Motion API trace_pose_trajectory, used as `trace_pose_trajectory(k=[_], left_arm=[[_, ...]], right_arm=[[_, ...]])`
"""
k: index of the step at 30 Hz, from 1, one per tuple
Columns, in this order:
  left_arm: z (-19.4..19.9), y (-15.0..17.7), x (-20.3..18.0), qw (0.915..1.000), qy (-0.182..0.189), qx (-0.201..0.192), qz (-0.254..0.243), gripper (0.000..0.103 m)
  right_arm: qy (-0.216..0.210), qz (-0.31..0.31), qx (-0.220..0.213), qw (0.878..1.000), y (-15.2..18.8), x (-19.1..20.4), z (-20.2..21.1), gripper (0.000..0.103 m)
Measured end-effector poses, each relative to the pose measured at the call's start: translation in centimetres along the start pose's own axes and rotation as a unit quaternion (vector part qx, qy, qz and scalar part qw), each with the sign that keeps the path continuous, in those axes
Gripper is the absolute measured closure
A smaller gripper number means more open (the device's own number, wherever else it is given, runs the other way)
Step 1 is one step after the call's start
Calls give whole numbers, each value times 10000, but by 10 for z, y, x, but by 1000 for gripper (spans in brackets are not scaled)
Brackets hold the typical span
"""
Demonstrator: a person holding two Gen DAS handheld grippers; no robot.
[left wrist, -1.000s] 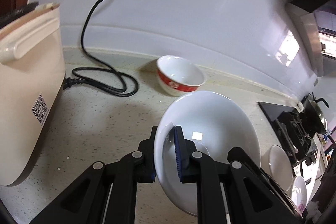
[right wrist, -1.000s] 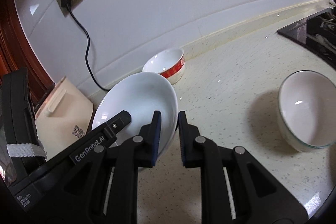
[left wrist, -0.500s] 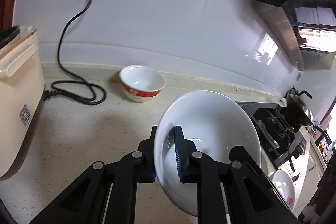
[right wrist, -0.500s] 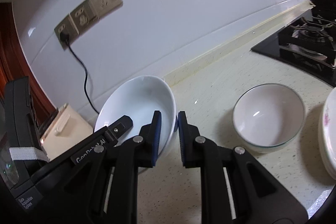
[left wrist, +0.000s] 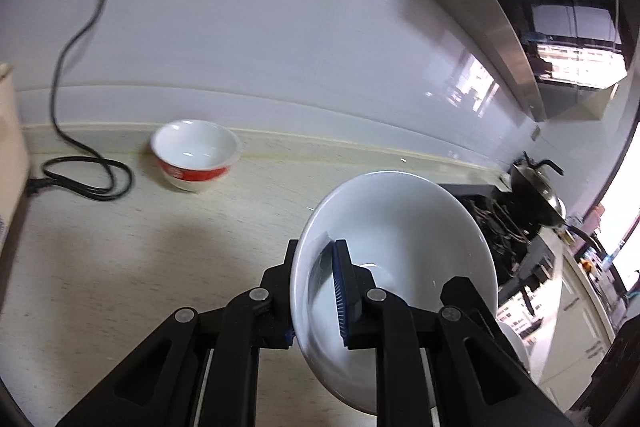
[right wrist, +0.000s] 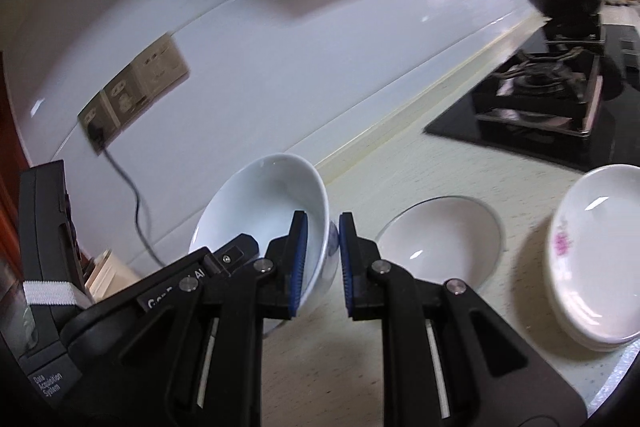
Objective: Organize plates and bowls
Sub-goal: 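Lift the white bowl with both grippers and carry it toward the green-rimmed bowl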
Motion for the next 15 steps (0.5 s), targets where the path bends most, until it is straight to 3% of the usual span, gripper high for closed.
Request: trace_pose_trajectory(k=[9,15], left_arm=[[-42,7,-38,9980,150,547,-273,87],[-64,17,-49,9956,249,841,-317,87]], right_arm=[[450,-731,-6,9963,-5,-51,3,84],[705,-887,117,9935,-3,-73,2,84]])
Point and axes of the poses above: each gripper's, at about its wrist camera, not at the fingertips, and z roughly against the way its jaws point, x to its left, y to its underside, the point moved 8 cm from there along -z, roughly the way its jaws point, and after that the axes turned 13 degrees about x, right-handed, at the moved point
